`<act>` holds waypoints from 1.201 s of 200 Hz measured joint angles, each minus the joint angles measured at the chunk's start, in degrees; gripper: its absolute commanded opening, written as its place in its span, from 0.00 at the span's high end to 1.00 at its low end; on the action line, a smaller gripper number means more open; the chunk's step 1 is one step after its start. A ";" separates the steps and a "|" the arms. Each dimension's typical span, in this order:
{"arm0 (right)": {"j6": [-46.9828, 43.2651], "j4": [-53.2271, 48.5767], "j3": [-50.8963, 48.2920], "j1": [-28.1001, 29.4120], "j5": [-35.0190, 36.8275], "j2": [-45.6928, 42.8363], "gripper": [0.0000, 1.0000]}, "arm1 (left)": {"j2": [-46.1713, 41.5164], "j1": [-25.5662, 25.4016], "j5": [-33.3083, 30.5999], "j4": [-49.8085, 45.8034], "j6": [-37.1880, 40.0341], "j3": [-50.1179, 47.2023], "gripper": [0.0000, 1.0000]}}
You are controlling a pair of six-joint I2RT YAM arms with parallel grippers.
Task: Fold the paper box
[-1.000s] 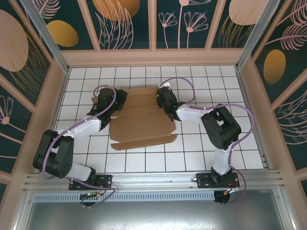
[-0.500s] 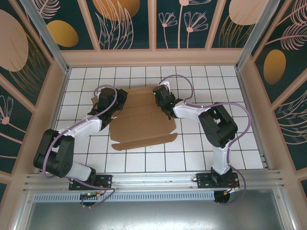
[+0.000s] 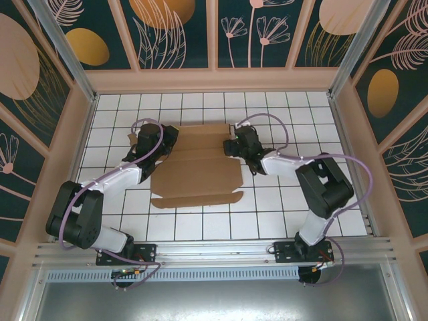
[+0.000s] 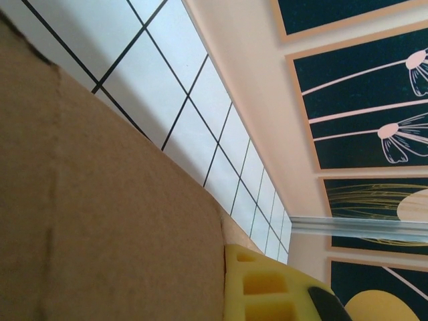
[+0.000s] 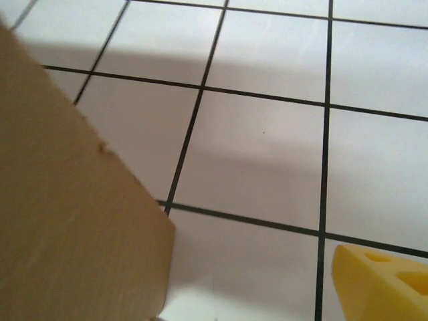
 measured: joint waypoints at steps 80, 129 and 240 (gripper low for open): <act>0.90 8.96 -11.37 -3.28 -12.15 -19.08 0.01 | 0.00 -0.02 0.66 0.83 1.14 -0.50 0.92; 6.99 8.28 -9.20 -8.35 -13.97 -19.69 0.02 | -0.07 -0.02 1.03 2.36 1.73 -1.53 0.87; 10.95 3.02 0.33 -8.09 -19.19 -9.51 0.10 | -0.09 -0.02 1.11 4.55 1.88 -2.69 0.87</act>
